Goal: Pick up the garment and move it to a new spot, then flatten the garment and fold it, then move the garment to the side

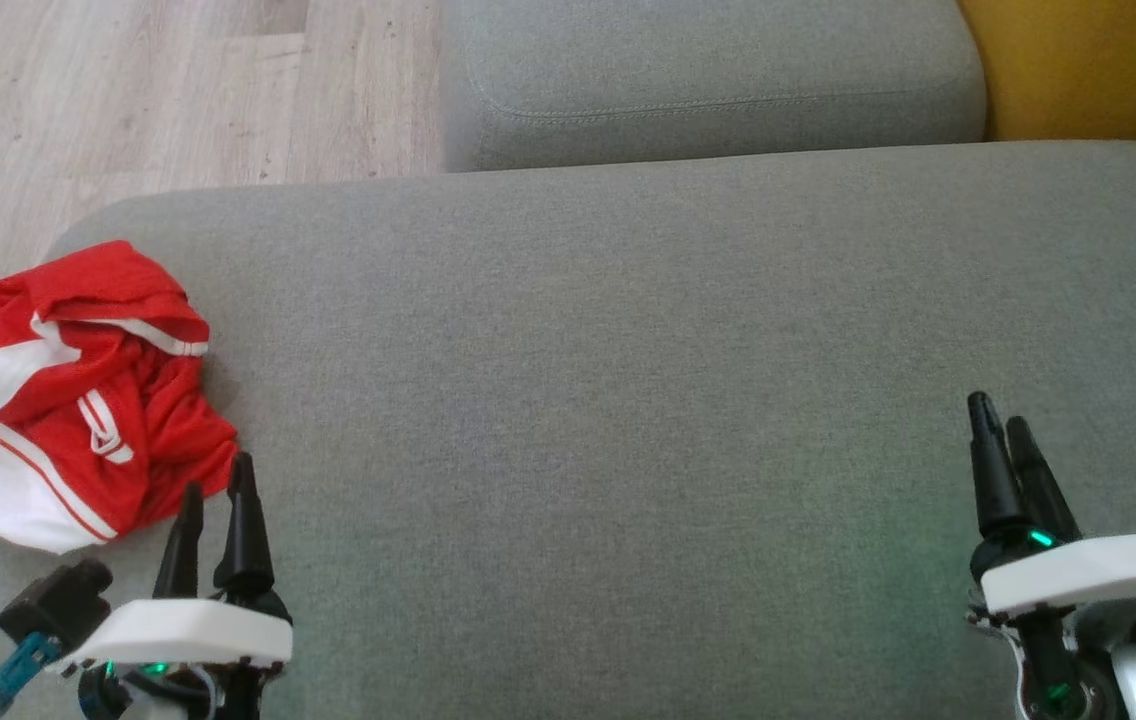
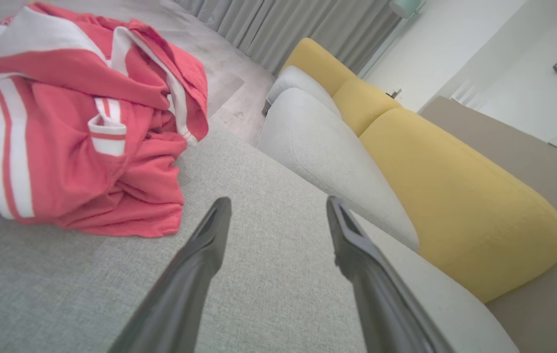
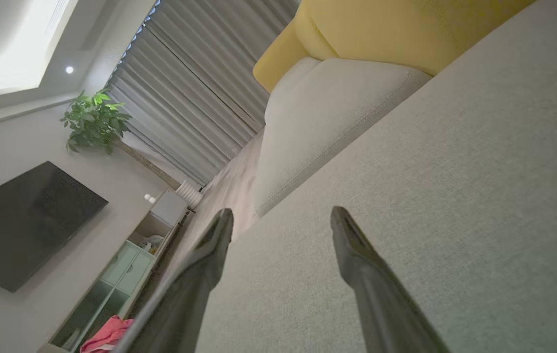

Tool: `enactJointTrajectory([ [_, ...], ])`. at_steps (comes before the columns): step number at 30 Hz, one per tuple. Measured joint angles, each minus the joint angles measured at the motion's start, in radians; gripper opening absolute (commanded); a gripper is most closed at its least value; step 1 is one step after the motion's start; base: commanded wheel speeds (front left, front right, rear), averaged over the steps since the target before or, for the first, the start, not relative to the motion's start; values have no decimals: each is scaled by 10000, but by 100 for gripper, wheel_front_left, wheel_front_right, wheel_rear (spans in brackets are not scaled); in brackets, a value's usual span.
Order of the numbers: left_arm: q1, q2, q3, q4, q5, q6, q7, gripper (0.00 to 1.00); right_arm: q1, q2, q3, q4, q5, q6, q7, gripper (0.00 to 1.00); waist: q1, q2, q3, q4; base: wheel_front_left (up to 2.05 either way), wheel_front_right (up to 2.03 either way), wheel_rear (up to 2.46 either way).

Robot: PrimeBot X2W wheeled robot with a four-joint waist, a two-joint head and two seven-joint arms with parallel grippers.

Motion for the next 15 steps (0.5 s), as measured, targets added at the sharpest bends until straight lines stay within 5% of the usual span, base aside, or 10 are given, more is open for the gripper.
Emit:
enactJointTrajectory([
  [15, -3, 205, -420, 50, 1524, 46, -355, 100, 35, -67, 232, -395, -1641, 0, 0, 100, 0, 0, -40, -8, 0, 0, 0],
])
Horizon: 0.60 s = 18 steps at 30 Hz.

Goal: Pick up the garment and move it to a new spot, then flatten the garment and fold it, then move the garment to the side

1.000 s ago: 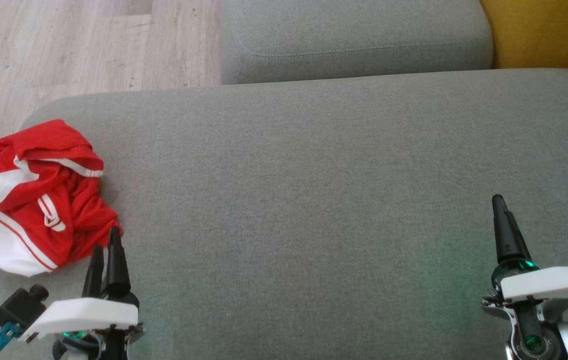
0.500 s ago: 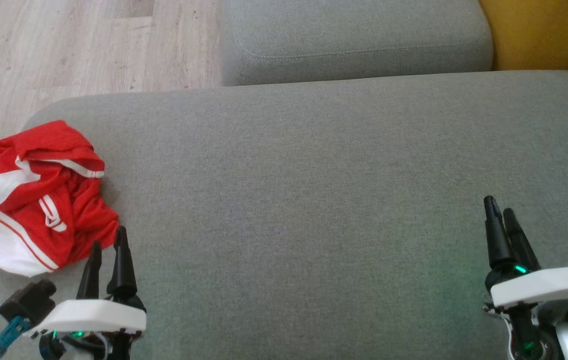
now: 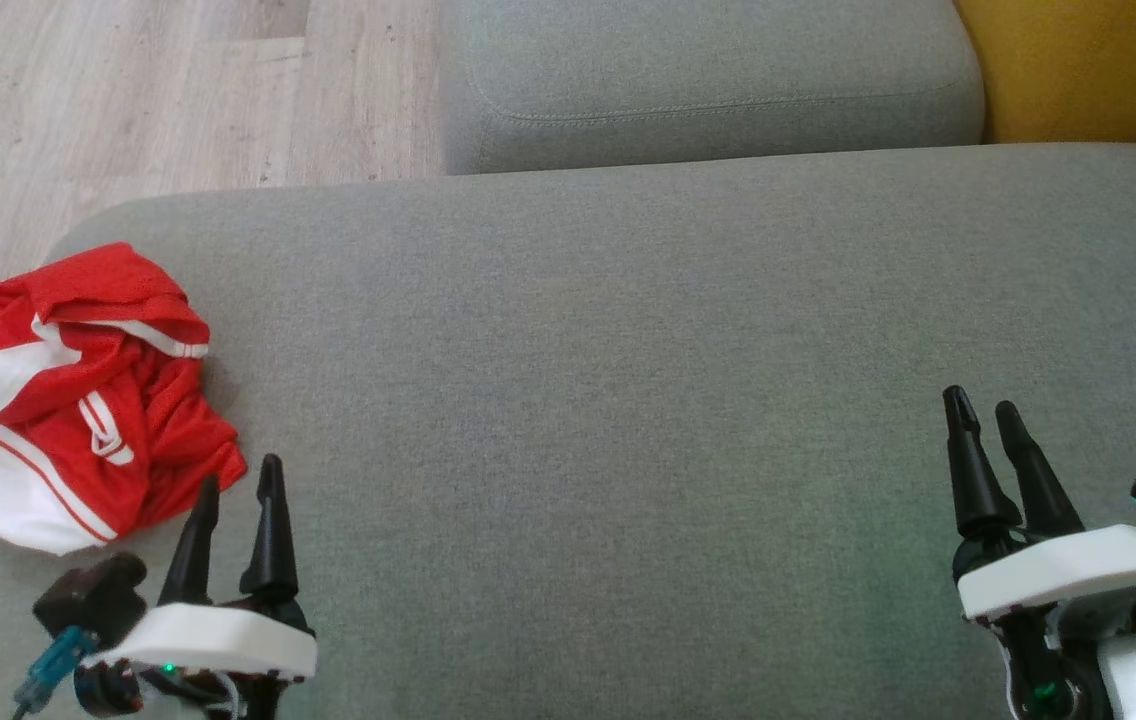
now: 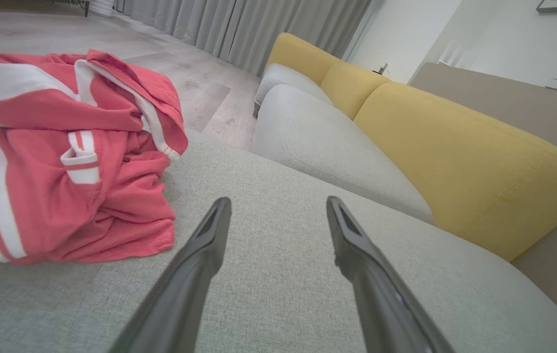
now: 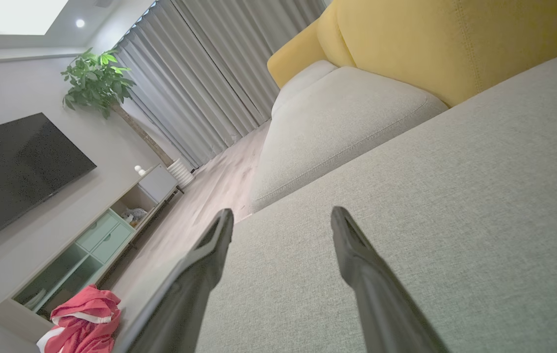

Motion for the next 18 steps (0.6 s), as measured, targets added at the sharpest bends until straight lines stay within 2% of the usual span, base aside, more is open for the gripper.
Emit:
enactJointTrajectory([
  [18, -112, 286, -560, 201, 1919, 88, -439, 100, 196, 2, 224, -232, -1848, 0, 174, 100, 0, 0, -39, 23, 0, 0, 0],
])
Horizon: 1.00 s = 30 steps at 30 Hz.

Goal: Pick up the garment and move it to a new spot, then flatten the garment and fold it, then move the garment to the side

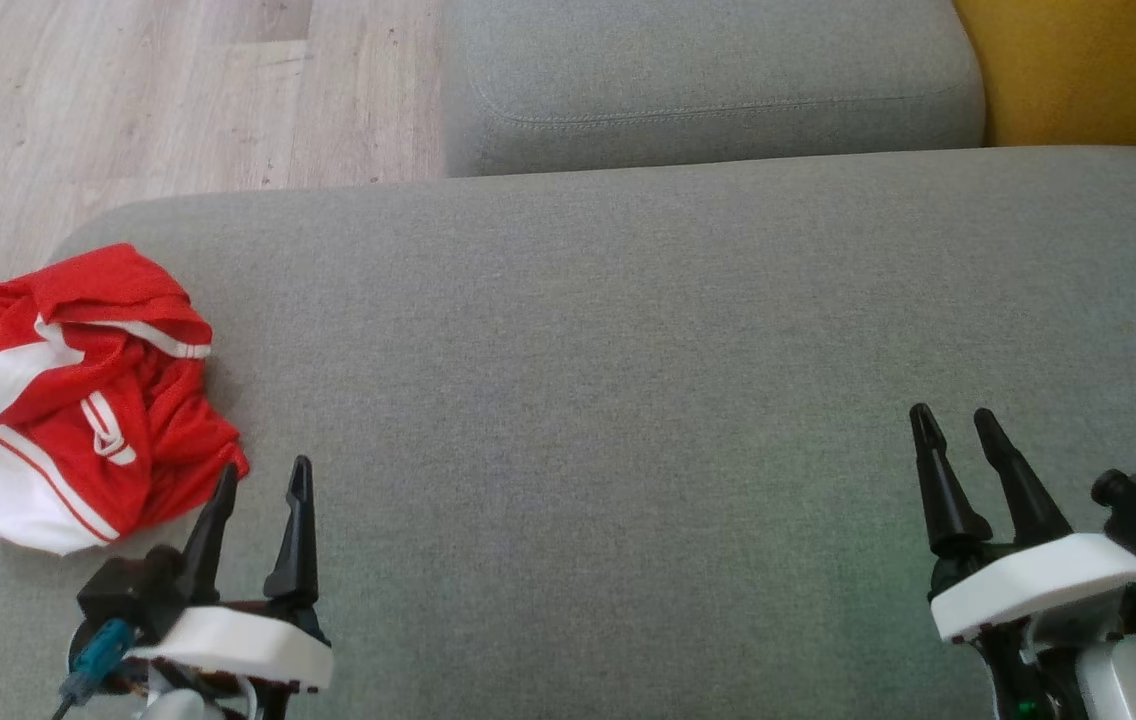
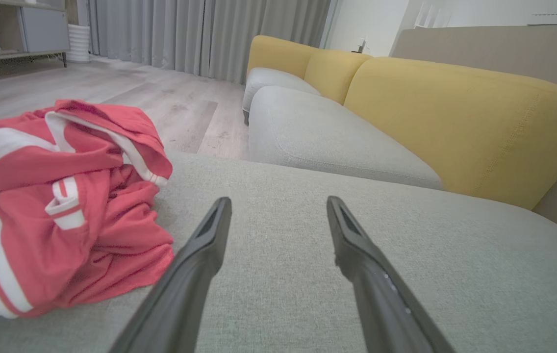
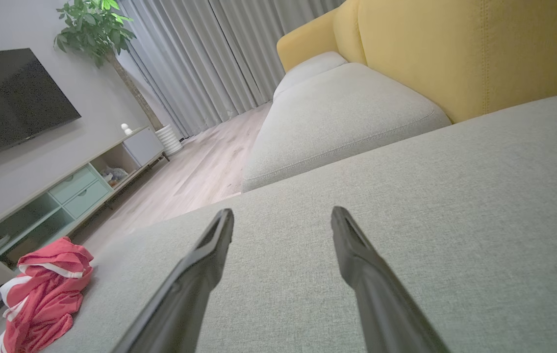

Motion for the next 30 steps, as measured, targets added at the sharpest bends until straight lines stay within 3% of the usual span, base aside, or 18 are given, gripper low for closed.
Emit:
enactJointTrajectory([
  [30, -43, 222, -190, 311, 2215, 709, -426, 100, 364, 309, -104, -449, -3089, 0, 105, 100, 0, 0, -32, 16, 0, 0, 0],
])
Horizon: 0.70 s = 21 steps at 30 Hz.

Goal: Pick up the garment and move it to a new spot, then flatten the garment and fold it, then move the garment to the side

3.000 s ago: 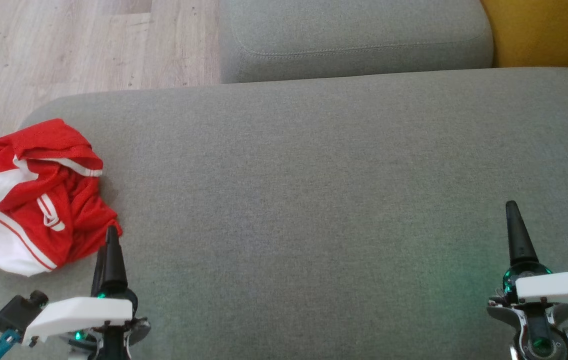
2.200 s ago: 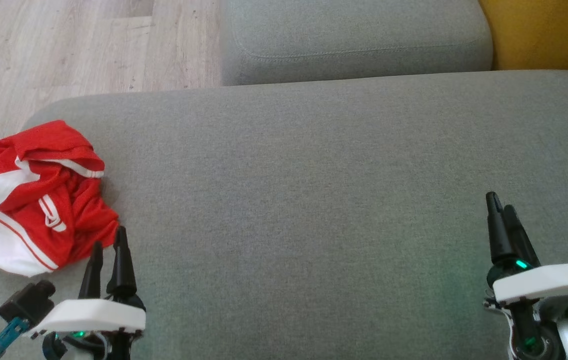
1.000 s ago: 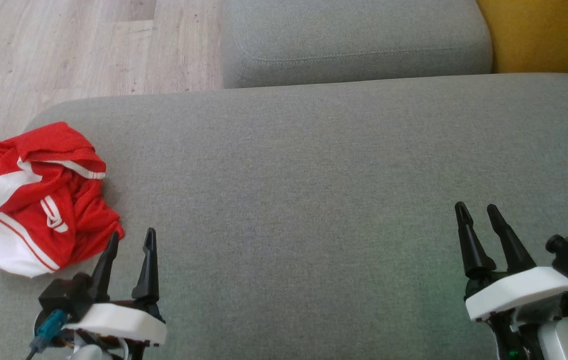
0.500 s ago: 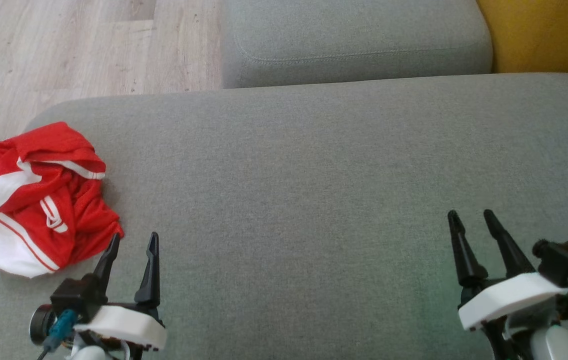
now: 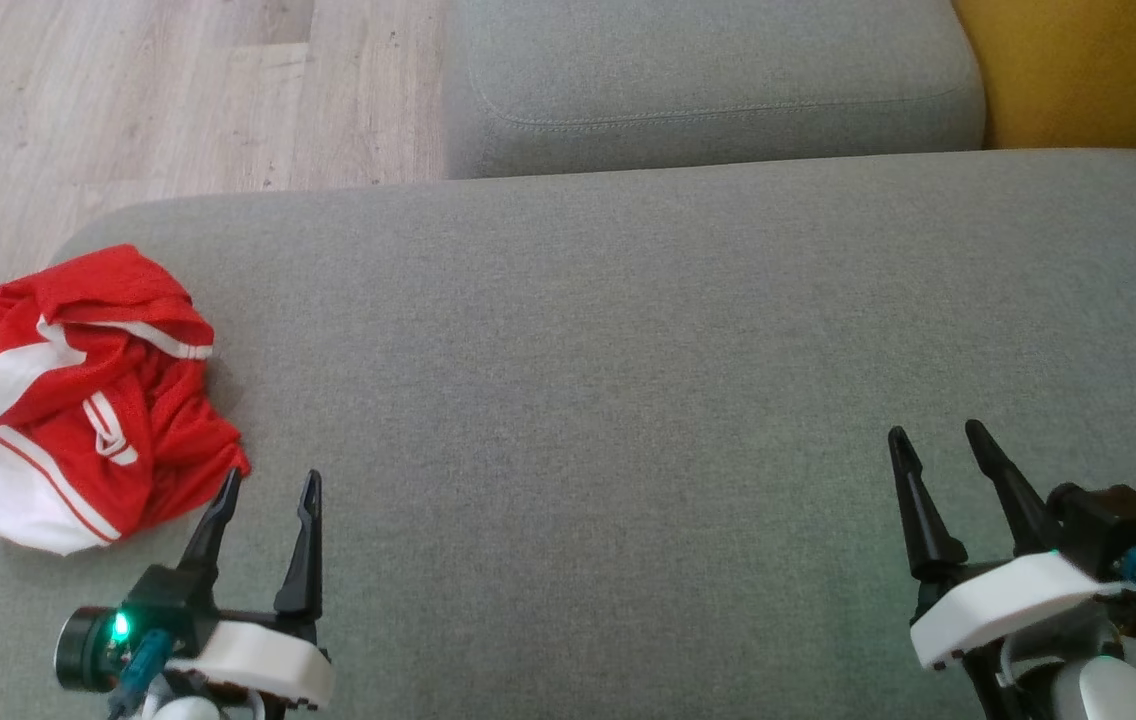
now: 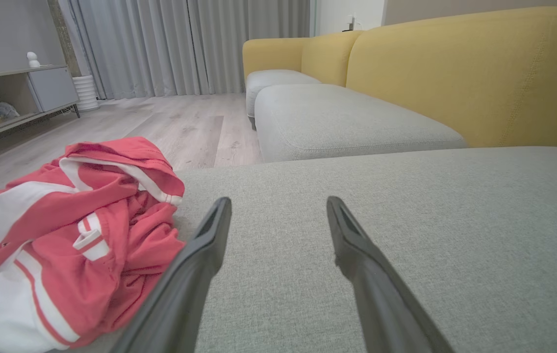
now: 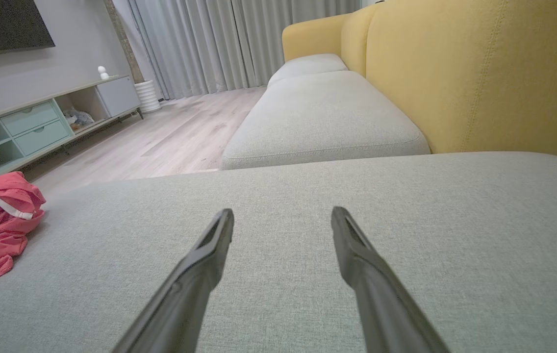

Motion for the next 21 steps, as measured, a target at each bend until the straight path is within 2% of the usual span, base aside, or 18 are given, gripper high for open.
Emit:
enactJointTrajectory([
  [21, 19, -8, 38, 128, -380, 113, 2, 100, 1, 109, -171, -75, 75, 0, 71, 100, 0, 0, 53, 43, 0, 0, 0],
])
